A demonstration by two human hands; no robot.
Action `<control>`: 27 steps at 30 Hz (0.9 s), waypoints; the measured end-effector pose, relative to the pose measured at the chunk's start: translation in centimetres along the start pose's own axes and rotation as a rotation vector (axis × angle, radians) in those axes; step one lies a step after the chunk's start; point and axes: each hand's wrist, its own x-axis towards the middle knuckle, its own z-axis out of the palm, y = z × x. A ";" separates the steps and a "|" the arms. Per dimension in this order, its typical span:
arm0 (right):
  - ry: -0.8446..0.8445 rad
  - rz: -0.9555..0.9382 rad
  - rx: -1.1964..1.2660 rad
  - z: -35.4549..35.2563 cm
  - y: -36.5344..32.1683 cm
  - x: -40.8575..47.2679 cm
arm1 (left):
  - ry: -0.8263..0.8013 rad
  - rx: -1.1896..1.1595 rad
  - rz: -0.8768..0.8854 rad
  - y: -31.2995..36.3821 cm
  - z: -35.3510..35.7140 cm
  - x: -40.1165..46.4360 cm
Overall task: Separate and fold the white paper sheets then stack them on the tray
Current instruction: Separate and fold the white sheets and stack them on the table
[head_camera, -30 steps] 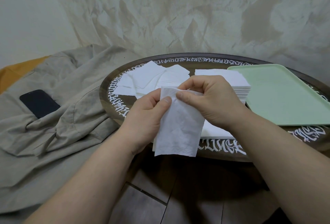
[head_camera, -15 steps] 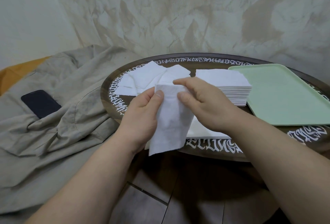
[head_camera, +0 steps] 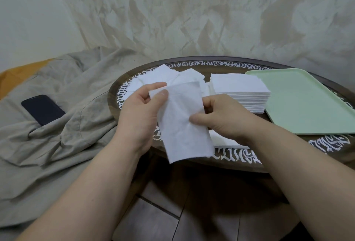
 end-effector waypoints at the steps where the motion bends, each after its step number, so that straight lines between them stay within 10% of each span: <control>1: 0.056 -0.021 -0.037 -0.1 0.1 0.2 | -0.007 0.081 0.026 -0.2 -0.3 0.1; 8: -0.095 0.152 -0.005 -2.5 1.0 -0.7 | 0.073 0.098 -0.041 -1.1 0.5 0.4; 14: 0.271 0.273 0.507 -5.2 1.4 -0.6 | 0.045 0.149 -0.179 -3.0 1.0 1.1; 18: 0.051 0.339 0.316 -5.3 2.9 -1.6 | 0.071 0.161 -0.244 -4.3 2.5 1.3; 27: 0.293 0.351 0.165 -6.7 6.5 -2.7 | 0.007 0.518 -0.179 -7.1 4.0 1.5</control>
